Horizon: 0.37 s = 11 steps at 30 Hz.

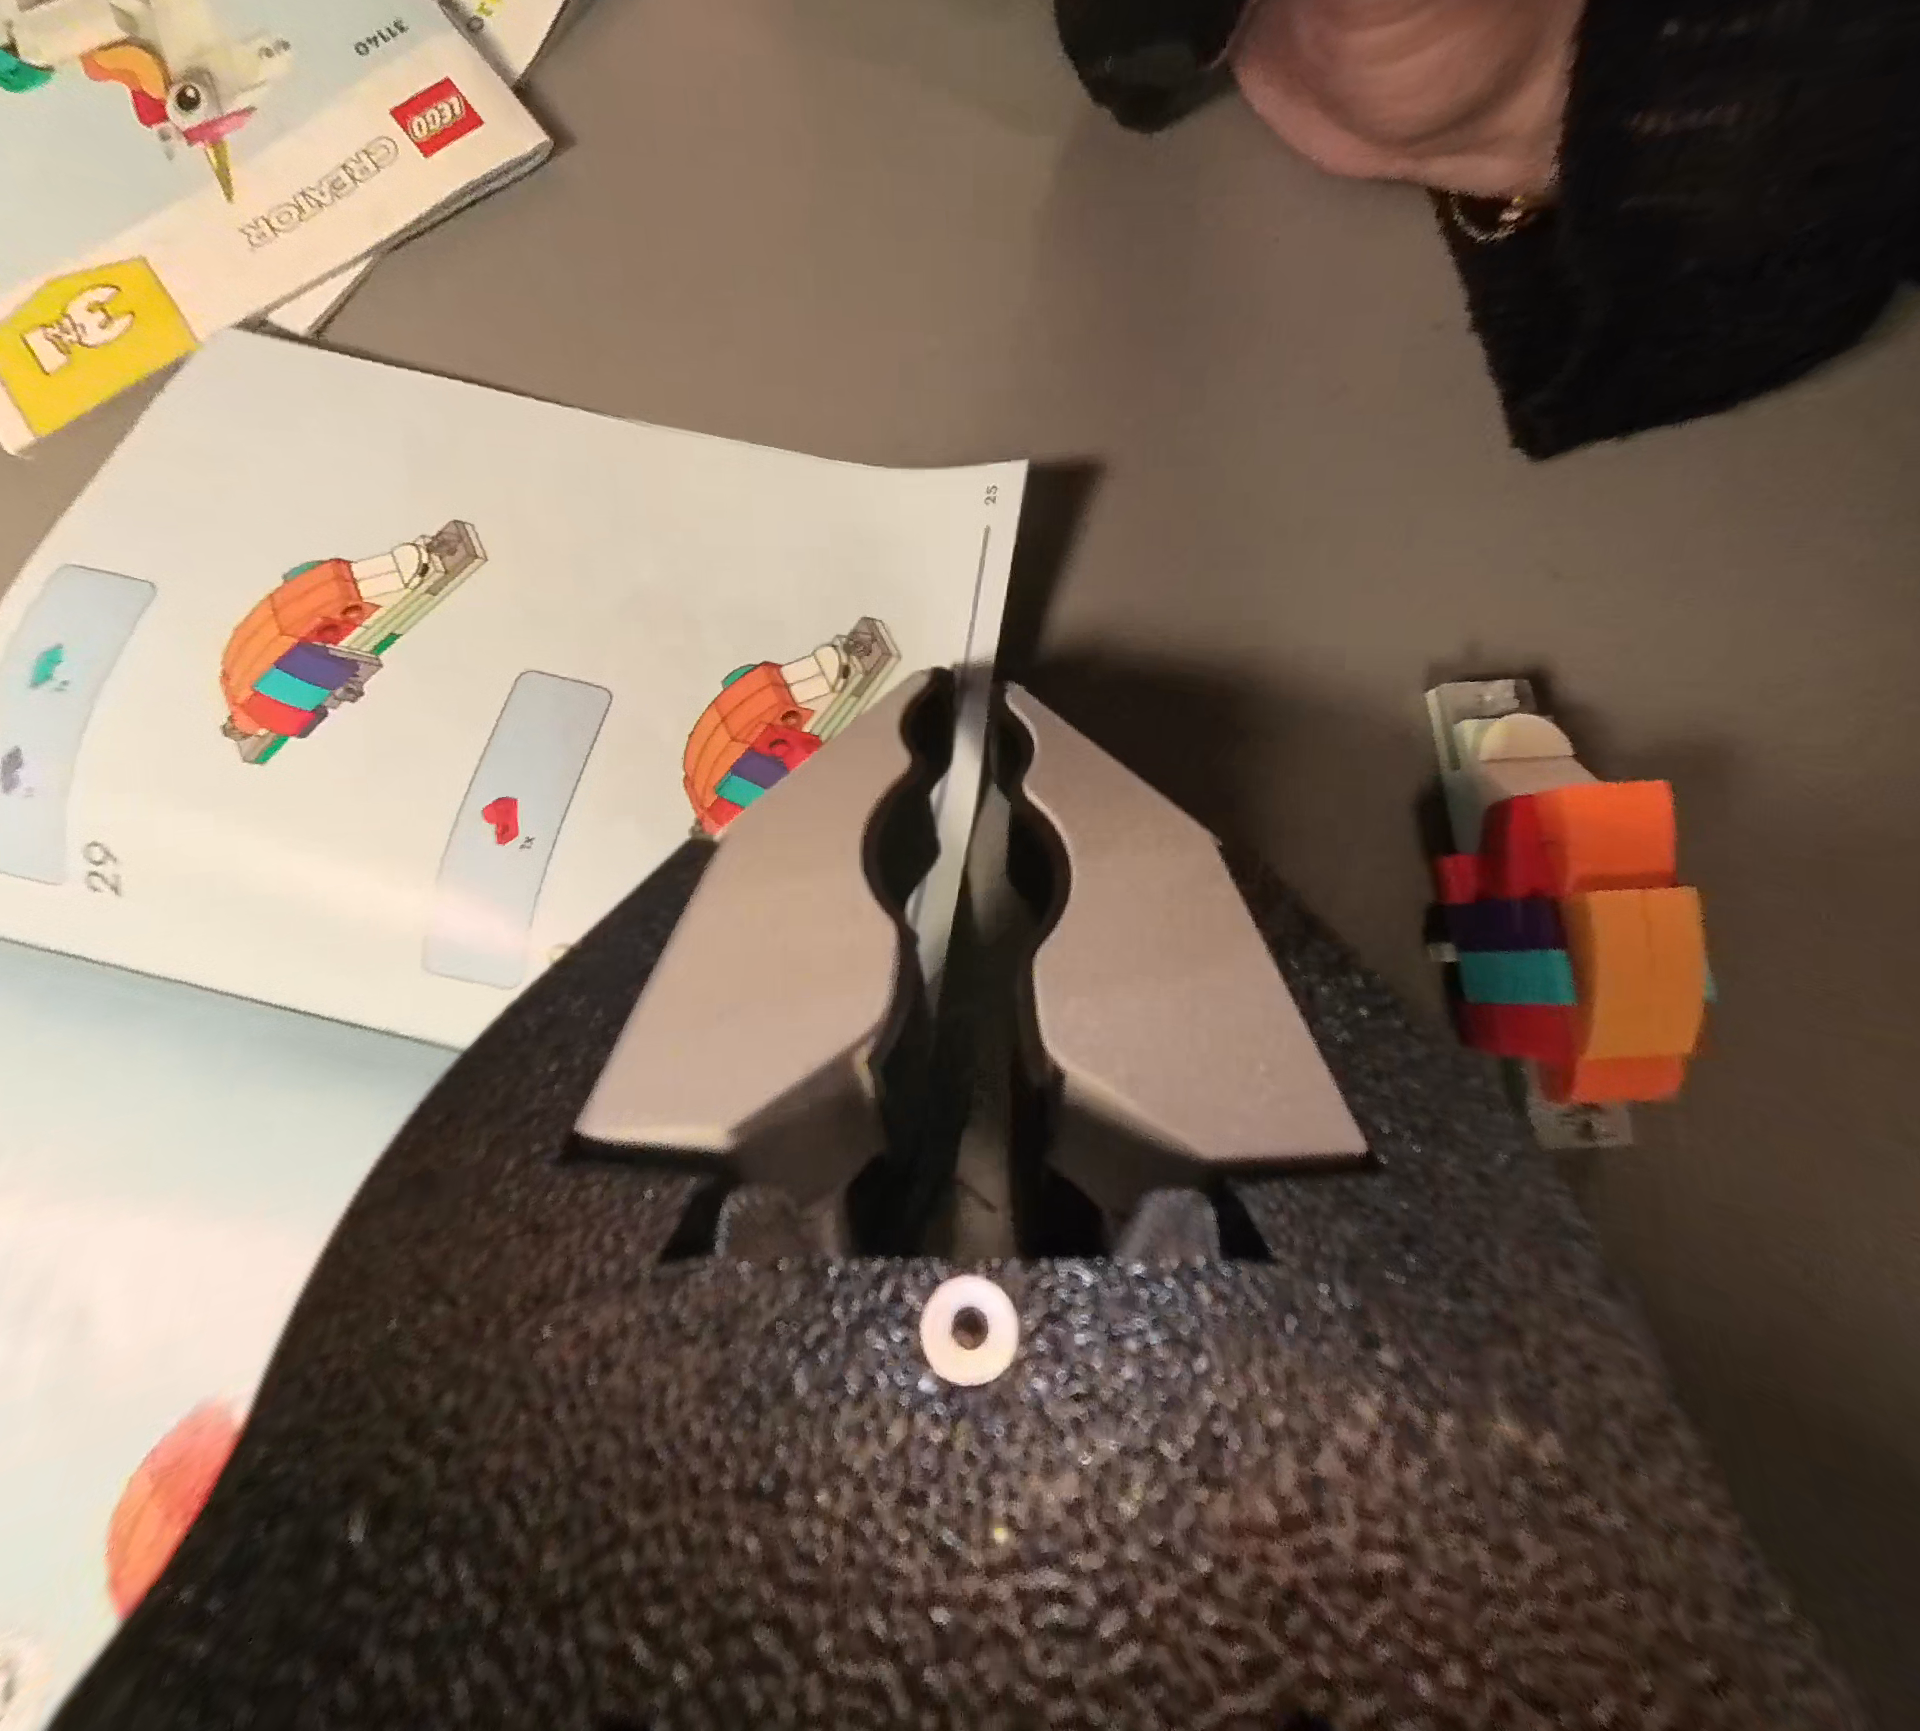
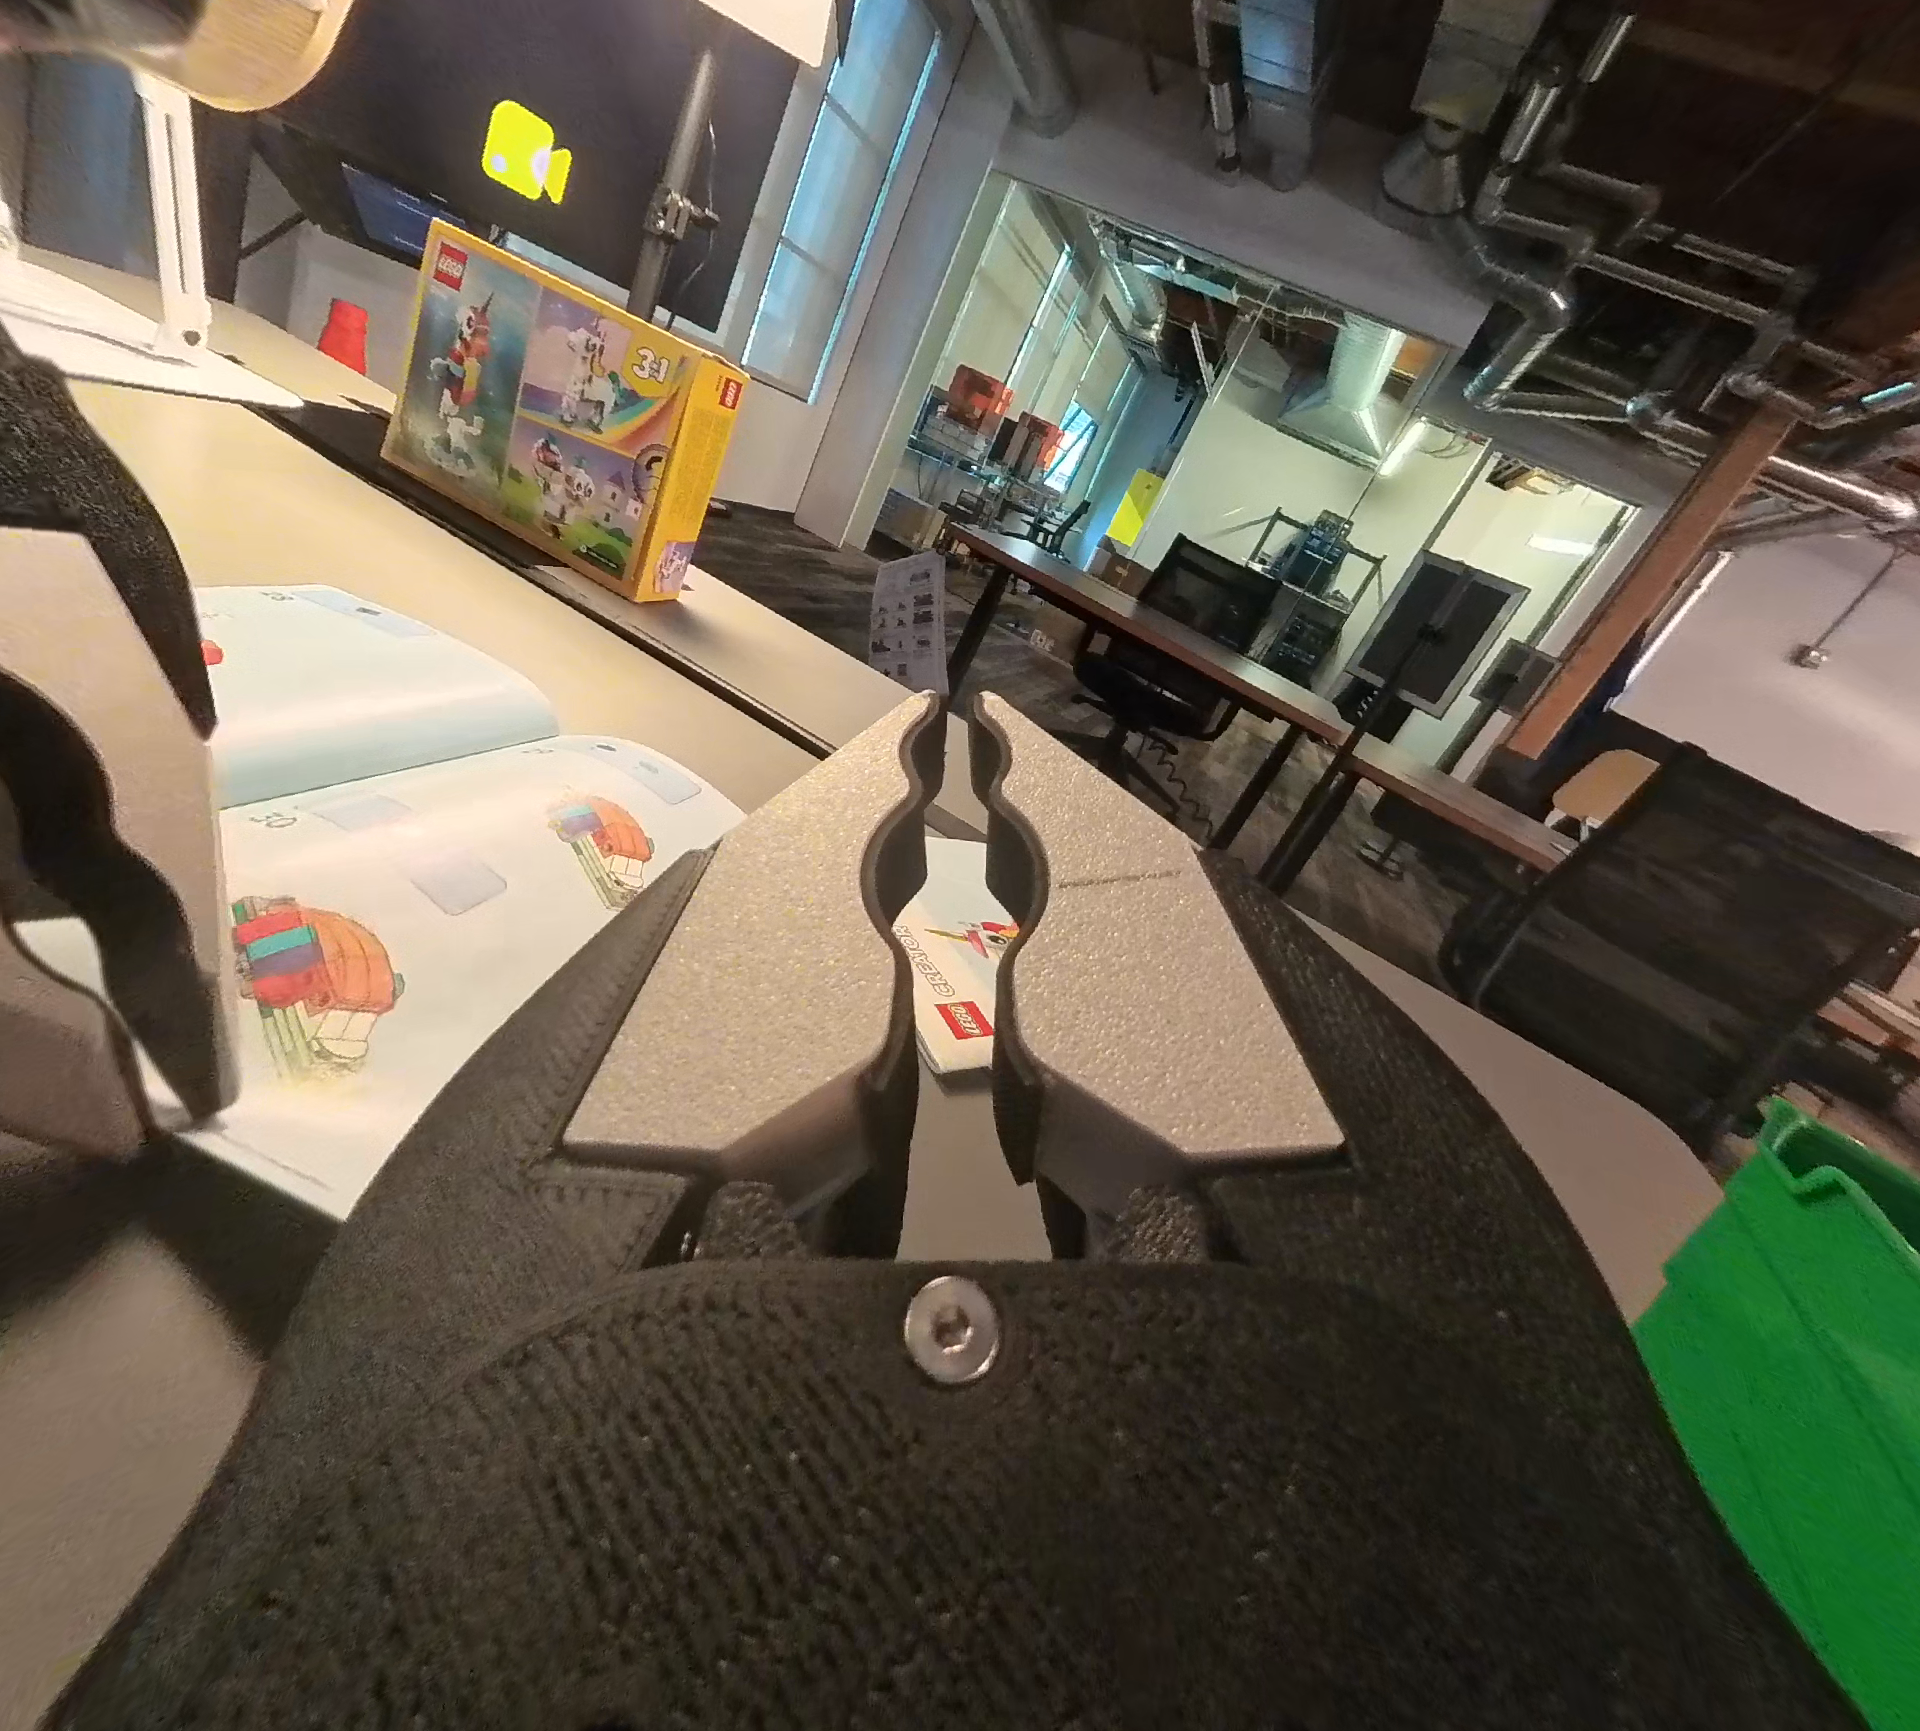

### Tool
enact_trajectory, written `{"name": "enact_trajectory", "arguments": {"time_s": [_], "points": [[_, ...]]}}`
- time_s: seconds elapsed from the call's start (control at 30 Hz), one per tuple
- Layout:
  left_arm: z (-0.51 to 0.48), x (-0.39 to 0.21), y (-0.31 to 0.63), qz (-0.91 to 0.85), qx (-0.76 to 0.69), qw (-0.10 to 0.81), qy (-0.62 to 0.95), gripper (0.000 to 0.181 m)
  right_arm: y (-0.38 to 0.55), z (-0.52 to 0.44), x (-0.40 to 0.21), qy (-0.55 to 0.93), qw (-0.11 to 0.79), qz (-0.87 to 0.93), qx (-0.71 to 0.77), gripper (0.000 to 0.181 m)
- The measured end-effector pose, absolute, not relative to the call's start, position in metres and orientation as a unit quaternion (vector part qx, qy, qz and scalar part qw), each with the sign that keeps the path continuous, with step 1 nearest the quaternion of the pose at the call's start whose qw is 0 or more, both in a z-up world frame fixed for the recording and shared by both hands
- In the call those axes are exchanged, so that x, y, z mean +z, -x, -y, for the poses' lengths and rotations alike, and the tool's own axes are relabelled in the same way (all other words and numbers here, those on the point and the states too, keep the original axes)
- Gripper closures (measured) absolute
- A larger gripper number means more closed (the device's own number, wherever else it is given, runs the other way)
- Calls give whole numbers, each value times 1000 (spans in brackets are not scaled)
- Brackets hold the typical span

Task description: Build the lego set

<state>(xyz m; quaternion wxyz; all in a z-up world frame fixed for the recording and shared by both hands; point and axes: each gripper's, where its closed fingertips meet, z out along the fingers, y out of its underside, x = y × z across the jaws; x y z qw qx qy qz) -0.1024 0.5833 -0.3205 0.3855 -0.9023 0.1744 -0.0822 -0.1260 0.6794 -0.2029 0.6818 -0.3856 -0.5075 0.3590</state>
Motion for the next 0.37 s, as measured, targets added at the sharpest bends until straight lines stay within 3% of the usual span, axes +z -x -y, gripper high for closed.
{"name": "enact_trajectory", "arguments": {"time_s": [0.03,0.37], "points": [[-583,-321,102,-171,-95,385,902,177,126,-680,-203,386,682,507,359,179],[-585,-315,100,-106,-285,375,876,181,116,-672,-204,377,687,516,345,179]]}}
